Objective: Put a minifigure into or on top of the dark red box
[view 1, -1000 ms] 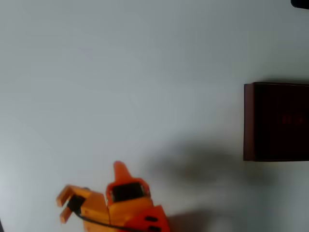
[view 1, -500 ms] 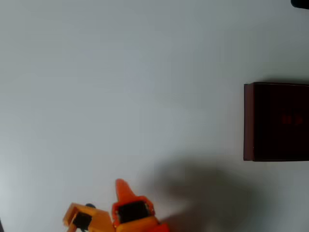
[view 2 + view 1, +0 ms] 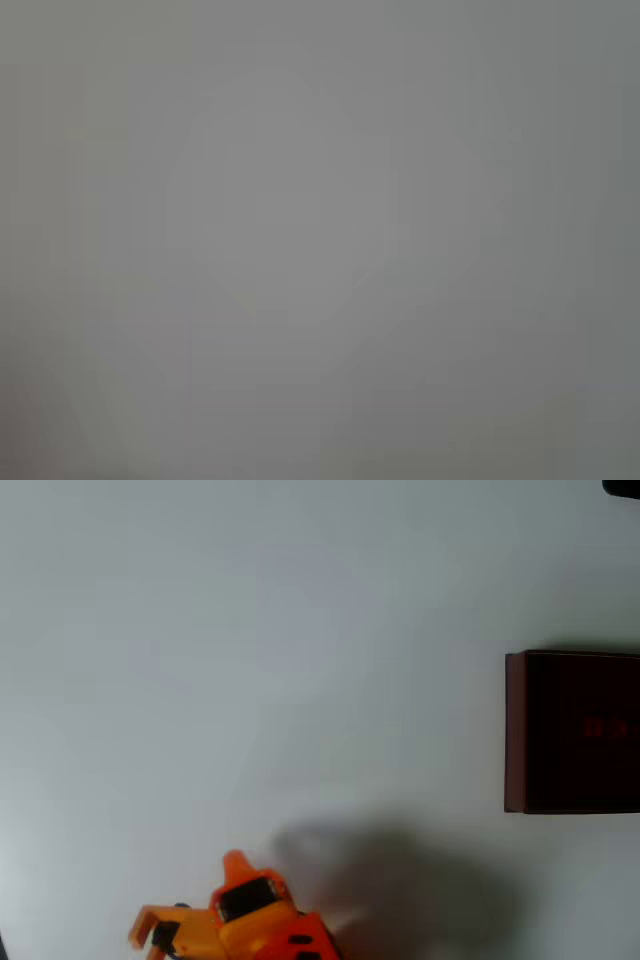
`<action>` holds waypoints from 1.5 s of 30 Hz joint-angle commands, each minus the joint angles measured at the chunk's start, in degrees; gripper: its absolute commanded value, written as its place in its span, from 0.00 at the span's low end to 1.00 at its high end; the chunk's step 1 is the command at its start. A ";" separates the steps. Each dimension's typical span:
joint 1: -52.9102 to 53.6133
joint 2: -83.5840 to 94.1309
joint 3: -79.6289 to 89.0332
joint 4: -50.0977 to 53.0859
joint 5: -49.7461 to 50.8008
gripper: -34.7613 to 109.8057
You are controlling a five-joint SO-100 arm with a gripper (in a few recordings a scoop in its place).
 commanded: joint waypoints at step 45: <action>-3.78 2.99 0.97 1.49 0.09 0.24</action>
